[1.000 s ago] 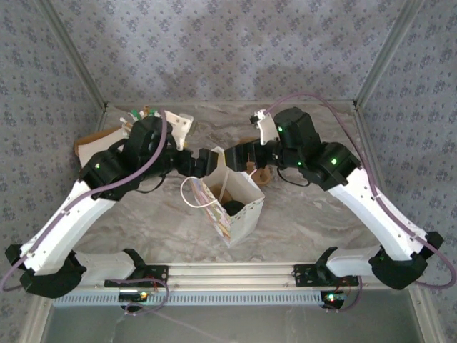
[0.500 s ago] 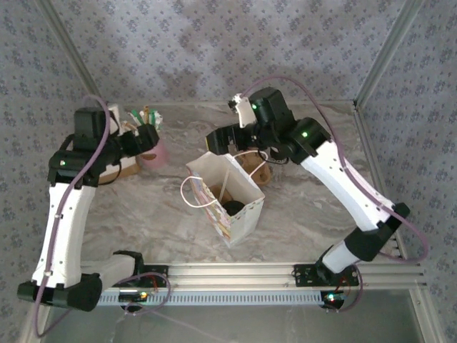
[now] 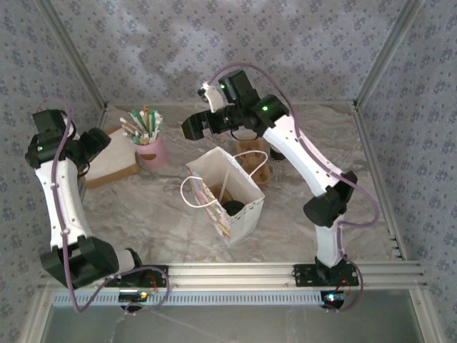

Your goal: Pack the takeout coffee

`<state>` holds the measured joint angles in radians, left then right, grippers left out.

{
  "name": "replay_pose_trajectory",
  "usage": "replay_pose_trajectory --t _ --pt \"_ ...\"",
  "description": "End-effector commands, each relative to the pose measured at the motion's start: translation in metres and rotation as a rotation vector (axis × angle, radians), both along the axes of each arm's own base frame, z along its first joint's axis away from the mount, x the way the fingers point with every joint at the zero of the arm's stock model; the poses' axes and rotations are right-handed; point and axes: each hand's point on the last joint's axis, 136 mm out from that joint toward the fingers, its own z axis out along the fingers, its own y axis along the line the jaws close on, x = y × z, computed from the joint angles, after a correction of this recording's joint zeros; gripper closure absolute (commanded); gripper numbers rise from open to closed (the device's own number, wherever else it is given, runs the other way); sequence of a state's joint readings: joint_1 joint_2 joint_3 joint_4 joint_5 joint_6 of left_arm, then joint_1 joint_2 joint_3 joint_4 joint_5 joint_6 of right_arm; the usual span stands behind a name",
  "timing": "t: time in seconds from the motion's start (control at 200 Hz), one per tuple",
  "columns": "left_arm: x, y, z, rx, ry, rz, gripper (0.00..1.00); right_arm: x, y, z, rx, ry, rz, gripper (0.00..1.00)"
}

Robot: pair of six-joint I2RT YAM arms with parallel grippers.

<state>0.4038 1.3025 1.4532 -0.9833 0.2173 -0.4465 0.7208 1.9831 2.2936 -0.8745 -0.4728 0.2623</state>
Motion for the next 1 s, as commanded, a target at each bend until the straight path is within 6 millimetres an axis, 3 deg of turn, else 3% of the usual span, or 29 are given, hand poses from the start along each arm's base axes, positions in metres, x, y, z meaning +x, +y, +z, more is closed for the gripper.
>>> replay_pose_trajectory --t 0.0,0.22,0.38,0.705,0.755,0.994 --pt "0.012 0.025 -0.018 0.016 0.044 0.039 0.3 -0.007 0.01 -0.001 0.002 0.002 0.082 0.0" --pt "0.039 0.06 -0.069 0.018 0.25 0.045 0.39 -0.003 0.011 -0.012 -0.01 0.004 0.111 0.0" --pt "0.061 0.072 -0.1 -0.006 0.356 0.019 0.49 -0.001 0.005 -0.027 -0.042 0.013 0.106 0.0" --pt "0.102 0.065 -0.148 -0.023 0.474 -0.038 0.58 0.006 0.0 -0.044 -0.041 0.034 0.101 0.0" --pt "0.113 0.065 -0.145 -0.017 0.453 -0.041 0.59 0.007 0.0 -0.045 -0.04 0.038 0.103 0.0" --pt "0.129 0.062 -0.173 -0.034 0.505 -0.065 0.67 0.013 -0.005 -0.049 -0.035 0.045 0.093 0.0"
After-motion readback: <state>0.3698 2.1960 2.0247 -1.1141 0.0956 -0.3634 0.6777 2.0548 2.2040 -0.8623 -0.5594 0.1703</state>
